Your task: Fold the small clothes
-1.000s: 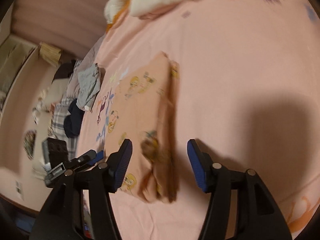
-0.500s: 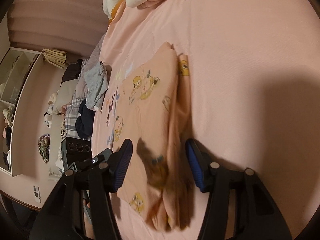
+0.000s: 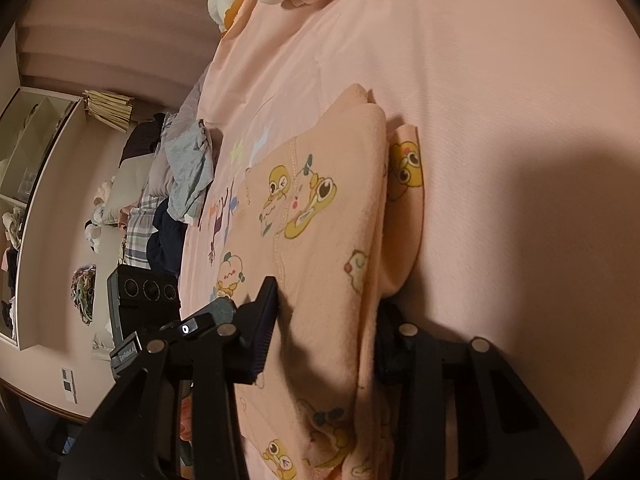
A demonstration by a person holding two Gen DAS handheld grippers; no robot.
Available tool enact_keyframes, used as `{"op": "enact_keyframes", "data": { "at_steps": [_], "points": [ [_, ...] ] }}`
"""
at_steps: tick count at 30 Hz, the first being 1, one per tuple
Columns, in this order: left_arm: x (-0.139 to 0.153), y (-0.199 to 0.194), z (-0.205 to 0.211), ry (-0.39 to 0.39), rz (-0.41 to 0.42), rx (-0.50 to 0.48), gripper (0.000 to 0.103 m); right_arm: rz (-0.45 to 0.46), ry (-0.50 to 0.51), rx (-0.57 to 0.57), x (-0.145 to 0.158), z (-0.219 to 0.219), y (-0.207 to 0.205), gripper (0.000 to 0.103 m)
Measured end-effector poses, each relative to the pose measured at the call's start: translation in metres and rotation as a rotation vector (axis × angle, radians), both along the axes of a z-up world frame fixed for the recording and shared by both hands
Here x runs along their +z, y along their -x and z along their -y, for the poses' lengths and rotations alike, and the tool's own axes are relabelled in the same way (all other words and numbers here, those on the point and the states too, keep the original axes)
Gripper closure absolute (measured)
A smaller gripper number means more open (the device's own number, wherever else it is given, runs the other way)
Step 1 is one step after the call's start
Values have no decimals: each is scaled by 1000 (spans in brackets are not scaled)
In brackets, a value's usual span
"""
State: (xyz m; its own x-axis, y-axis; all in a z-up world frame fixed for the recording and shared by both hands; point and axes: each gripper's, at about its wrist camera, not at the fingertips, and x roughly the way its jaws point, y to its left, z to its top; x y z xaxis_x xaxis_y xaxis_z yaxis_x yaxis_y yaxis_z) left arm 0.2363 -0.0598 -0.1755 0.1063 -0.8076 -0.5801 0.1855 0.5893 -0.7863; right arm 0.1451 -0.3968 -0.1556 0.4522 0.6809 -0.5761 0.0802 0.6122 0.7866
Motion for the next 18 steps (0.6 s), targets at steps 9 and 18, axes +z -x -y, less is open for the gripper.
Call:
{"op": "enact_keyframes", "data": {
  "at_steps": [9, 18],
  "points": [
    [4, 5, 1, -118, 39, 22, 74, 61, 156, -18, 16, -19, 6, 76],
    [27, 26, 9, -237, 153, -2, 81, 177, 293, -21, 48, -42, 20, 79]
  ]
}}
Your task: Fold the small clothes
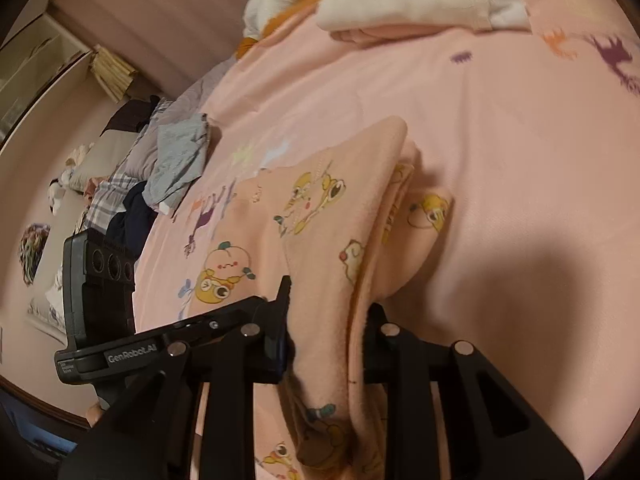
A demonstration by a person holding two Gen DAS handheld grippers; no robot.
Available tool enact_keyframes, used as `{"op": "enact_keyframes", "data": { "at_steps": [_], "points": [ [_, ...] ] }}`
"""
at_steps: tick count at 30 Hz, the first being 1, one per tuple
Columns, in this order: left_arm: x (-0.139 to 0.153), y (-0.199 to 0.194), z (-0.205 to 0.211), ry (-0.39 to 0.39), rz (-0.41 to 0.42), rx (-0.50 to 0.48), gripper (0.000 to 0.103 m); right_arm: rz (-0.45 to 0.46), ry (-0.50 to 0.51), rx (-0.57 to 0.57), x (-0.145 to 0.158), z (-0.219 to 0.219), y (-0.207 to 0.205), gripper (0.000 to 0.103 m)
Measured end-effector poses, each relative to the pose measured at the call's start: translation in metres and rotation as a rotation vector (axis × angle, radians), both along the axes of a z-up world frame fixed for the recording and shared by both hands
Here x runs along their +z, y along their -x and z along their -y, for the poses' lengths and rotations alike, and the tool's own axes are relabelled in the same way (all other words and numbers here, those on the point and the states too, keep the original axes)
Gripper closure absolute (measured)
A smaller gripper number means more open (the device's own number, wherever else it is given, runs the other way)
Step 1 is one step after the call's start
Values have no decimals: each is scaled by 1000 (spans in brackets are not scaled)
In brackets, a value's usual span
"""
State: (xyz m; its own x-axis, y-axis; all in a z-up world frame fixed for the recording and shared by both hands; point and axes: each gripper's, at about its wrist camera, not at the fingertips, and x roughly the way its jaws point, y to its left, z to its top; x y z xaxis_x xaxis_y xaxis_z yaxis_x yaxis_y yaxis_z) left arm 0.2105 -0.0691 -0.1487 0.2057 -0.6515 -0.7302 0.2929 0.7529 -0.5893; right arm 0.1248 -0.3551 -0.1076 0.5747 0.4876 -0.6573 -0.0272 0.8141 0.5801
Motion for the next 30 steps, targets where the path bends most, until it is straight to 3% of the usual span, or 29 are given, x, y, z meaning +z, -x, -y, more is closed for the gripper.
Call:
{"op": "enact_keyframes", "data": {
  "at_steps": [14, 30],
  "points": [
    [39, 55, -17, -38, 97, -9, 81, 73, -15, 18, 30, -23, 47, 79],
    [74, 113, -38, -60, 156, 46, 81, 124, -56, 56, 58, -53, 103, 79]
  ]
}}
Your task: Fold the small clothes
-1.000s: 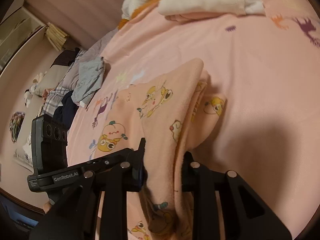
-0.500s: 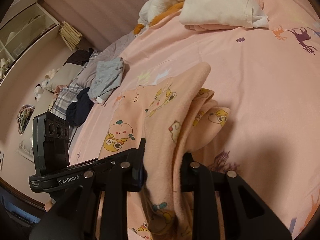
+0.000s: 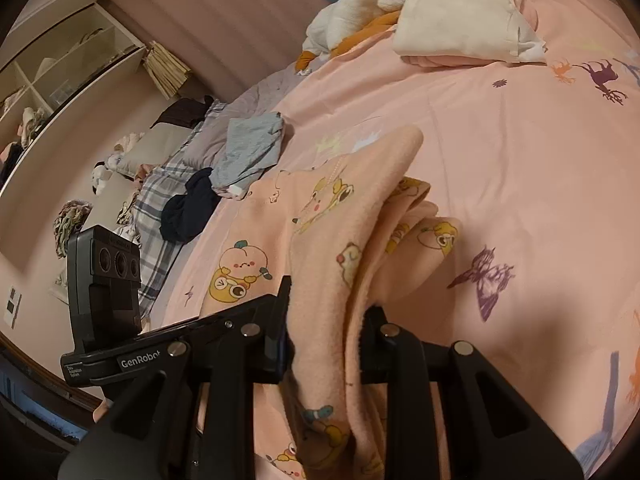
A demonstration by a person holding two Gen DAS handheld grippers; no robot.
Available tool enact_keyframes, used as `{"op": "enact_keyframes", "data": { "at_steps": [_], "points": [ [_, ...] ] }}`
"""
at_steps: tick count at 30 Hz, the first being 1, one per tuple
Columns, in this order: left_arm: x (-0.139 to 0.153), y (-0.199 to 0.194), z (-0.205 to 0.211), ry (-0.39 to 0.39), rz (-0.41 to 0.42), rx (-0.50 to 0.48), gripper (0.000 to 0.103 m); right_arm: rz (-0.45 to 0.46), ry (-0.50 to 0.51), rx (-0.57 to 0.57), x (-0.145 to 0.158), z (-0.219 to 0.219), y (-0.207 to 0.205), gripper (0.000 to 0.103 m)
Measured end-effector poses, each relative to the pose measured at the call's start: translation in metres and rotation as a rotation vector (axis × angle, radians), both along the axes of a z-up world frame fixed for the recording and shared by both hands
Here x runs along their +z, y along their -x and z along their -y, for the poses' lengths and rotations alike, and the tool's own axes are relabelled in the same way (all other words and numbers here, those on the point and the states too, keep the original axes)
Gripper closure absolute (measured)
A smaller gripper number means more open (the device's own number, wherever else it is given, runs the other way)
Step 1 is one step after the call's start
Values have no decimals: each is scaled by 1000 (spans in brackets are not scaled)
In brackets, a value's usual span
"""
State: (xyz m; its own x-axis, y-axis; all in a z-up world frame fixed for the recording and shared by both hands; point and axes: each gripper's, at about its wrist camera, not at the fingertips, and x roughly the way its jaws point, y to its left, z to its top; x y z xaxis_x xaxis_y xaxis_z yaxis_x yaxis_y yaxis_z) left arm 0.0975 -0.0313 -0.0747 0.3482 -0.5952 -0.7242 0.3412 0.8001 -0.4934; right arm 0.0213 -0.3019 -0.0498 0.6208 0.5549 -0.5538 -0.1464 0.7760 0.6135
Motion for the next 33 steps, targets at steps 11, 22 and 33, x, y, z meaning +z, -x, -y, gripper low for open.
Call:
{"op": "enact_keyframes", "data": {
  "at_steps": [11, 22, 33],
  "points": [
    [19, 25, -22, 1, 34, 26, 81, 37, 2, 45, 17, -19, 21, 79],
    [36, 45, -36, -6, 75, 67, 81, 79, 24, 93, 33, -37, 30, 79],
    [44, 60, -56, 11, 95, 111, 81, 112, 39, 136, 45, -57, 35, 79]
  ]
}}
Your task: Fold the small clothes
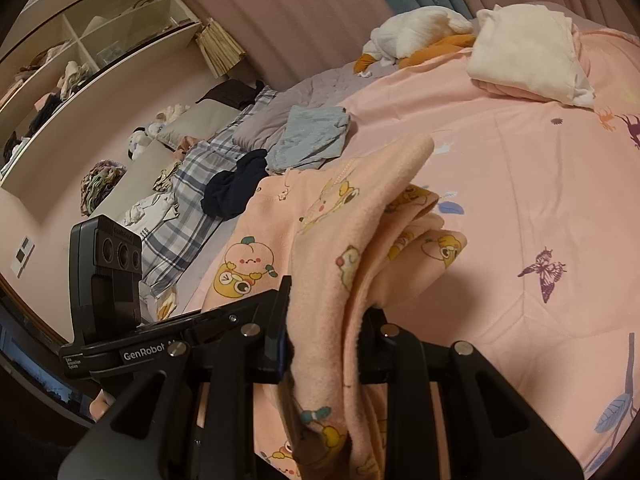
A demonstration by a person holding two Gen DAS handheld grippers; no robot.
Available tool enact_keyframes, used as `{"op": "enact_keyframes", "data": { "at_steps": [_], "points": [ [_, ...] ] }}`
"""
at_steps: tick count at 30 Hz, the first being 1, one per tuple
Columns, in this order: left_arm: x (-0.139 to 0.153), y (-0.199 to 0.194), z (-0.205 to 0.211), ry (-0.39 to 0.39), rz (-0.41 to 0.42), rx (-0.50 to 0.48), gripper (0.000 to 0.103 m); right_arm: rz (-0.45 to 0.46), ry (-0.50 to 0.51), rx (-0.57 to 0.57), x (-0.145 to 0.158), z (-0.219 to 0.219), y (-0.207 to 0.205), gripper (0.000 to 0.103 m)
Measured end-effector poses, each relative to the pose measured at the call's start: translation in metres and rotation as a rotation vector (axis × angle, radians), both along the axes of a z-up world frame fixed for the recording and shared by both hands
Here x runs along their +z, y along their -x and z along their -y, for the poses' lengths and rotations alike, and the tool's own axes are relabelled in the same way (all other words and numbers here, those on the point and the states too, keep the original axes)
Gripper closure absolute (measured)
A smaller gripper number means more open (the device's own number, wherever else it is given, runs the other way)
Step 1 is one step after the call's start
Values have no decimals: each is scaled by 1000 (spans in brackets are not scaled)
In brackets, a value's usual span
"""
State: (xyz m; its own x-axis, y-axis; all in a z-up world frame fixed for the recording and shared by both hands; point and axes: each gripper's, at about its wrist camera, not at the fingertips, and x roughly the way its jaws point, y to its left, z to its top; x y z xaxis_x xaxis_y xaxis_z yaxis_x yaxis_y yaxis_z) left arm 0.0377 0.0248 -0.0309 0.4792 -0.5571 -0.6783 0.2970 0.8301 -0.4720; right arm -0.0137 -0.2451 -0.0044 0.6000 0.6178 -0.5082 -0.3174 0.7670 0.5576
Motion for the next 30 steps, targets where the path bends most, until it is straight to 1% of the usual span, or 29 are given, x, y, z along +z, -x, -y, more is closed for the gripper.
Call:
{"op": "enact_keyframes", "data": {
  "at_steps": [11, 30],
  "points": [
    [9, 12, -17, -4, 28, 44, 81, 22, 7, 42, 6, -14, -3, 78],
    [14, 12, -32, -14, 55, 90, 81, 49, 36, 84, 13, -33, -19, 78]
  ]
}}
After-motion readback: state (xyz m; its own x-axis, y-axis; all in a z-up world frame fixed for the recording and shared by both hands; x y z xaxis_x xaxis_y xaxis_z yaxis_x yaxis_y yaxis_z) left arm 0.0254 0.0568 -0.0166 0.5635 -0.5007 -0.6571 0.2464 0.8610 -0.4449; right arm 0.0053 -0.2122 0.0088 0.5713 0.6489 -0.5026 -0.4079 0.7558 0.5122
